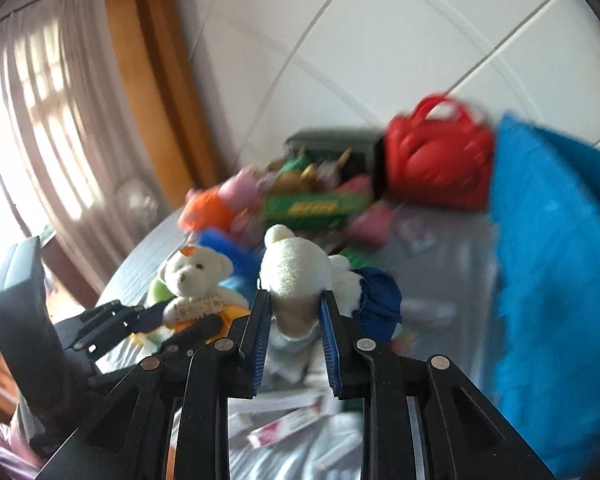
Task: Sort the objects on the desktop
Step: 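Lift both white bears and carry them over the blue crate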
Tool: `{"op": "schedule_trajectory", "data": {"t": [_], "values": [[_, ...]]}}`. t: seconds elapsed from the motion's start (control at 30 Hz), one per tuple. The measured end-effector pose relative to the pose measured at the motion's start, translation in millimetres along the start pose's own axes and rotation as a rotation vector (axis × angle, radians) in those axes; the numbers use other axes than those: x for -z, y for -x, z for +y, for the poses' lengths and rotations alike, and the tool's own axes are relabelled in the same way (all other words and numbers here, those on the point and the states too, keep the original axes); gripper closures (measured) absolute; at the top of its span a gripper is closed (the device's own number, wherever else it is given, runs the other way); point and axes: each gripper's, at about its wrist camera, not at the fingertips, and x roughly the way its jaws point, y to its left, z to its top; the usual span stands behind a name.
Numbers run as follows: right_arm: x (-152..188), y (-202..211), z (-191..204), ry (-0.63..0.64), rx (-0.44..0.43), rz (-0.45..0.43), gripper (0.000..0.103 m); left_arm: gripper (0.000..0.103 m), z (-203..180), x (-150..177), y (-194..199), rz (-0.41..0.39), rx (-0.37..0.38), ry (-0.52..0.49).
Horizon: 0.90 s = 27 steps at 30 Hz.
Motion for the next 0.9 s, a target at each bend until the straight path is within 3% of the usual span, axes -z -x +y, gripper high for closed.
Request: {"op": "schedule_trajectory", "data": {"t": [0.27, 0.5, 0.67, 0.8, 0.9], "values": [[-31.6, 99.6, -75.1, -0.028, 0.202, -0.207, 0.079, 0.073, -99.8, -73.0, 2.8, -0.145, 0.129, -0.106], [-33.3, 162.1, -151.9, -0.066, 0.391, -0.248, 0.079, 0.073, -193.2, -118.5, 5.5, -0.217, 0.222, -0.159], [-27.1, 180.6, -216.7, -0.09, 0.525, -0.167, 0.079, 0.073, -267.7, -139.9, -13.3, -0.127, 0.265, -0.18], [-16.9, 174.0, -260.8, -0.1, 0.574, -0.055, 0.079, 0.073, -322.9, -145.9, -34.6, 0.017, 0.309, -0.22], [-6.9, 166.1, -289.5, -0.081, 0.598, 0.048, 0.079, 0.073, -348.4, -140.9, -50.2, 0.092, 0.302, -0.252]]}}
